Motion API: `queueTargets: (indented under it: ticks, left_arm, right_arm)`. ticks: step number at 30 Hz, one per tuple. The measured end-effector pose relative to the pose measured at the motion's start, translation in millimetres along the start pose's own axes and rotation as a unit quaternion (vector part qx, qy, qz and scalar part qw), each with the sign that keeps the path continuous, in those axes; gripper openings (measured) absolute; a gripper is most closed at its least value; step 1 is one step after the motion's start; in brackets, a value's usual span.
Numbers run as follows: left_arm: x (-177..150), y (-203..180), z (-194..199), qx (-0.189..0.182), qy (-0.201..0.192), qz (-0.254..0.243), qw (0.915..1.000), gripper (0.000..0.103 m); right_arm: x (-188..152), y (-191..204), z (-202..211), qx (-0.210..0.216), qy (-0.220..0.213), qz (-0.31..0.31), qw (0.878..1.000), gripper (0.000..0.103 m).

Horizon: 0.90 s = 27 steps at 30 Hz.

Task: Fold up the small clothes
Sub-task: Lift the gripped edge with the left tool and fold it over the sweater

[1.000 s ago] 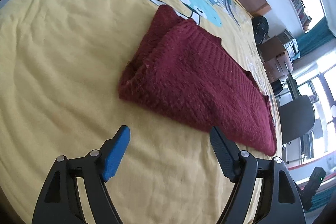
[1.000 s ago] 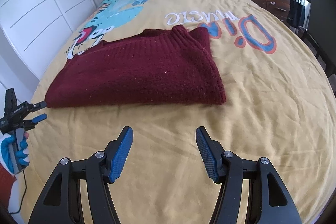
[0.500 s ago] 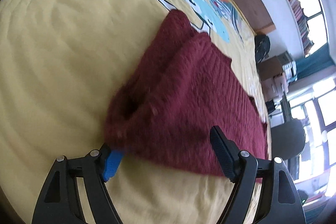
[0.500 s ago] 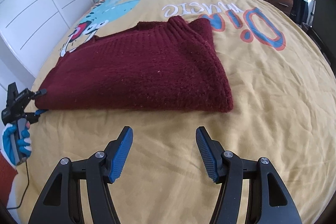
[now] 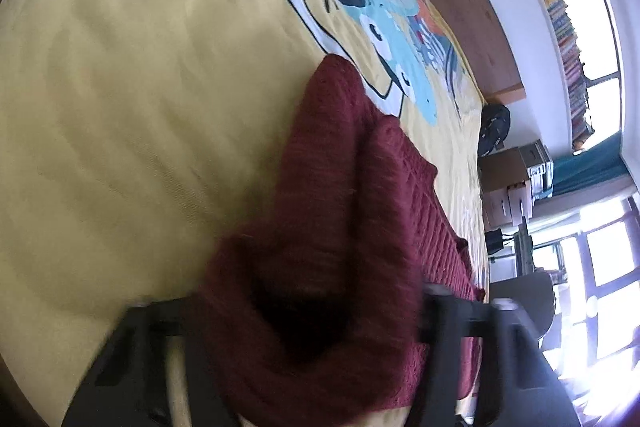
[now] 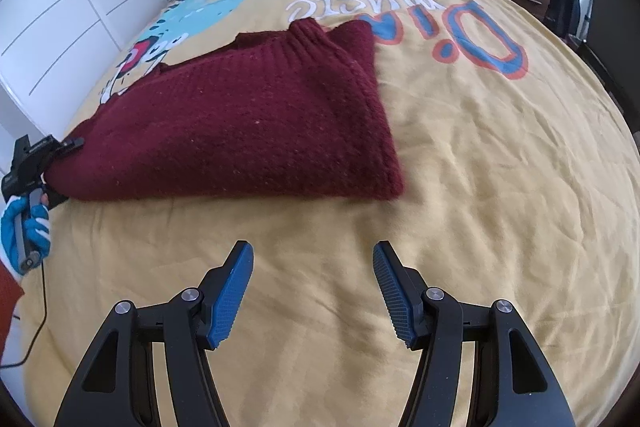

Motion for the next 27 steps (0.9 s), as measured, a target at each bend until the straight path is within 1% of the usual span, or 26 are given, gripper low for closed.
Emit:
queueTargets:
  ticks: [2,5,7,11,15,20,25,27]
  left_arm:
    - [2.8,-2.2,1.3,0.000,0.002,0.007,1.0000,0.027]
    - [5.1,-14.2,5.7,0.006,0.005,-0.002,1.0000,0.022]
    - [5.1,-24.7,8.0,0.008,0.010,-0.007,0.9999,0.022]
    - [2.3,-50.3,9.7,0.019,0.014,-0.035,0.9991,0.020]
    - [-4.9,-79.0,11.9,0.019,0.017,-0.062,0.9978,0.020]
    - [-18.8,-119.5,8.6,-0.004,0.024,-0.073,0.9971,0.019]
    - [-36.0,-165.6,-7.2,-0.035,0.036,-0.073,0.9960,0.019]
    - [-41.7,-190.2,-18.8,-0.040,0.043,-0.081,0.9949,0.019]
  right_arm:
    - [-2.2,-3.2,2.2,0.001,-0.001,-0.003,1.000,0.064]
    - [-4.9,-8.4,6.3,0.004,-0.003,-0.009,1.000,0.064]
    - [-6.4,-11.4,9.1,0.005,-0.005,-0.013,1.000,0.064]
    - [-10.7,-15.7,15.2,0.009,-0.007,-0.019,1.000,0.064]
    - [-17.1,-20.5,21.6,0.019,-0.009,-0.034,0.999,0.064]
    - [-23.4,-27.5,34.7,0.032,-0.018,-0.048,0.998,0.064]
    - [-26.6,-35.9,51.1,0.045,-0.028,-0.057,0.997,0.064]
    - [-28.1,-40.6,58.9,0.048,-0.032,-0.059,0.997,0.064]
Point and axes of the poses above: each gripper's, at about its wrist camera, not at the fingertips, and z roughly against the way its jaws point, y to its left, x to its top, the point moved 7 cm from there along -z, roughly the way its jaws point, and after that the axes turned 4 degrees about -x, right-handed, at the moved point
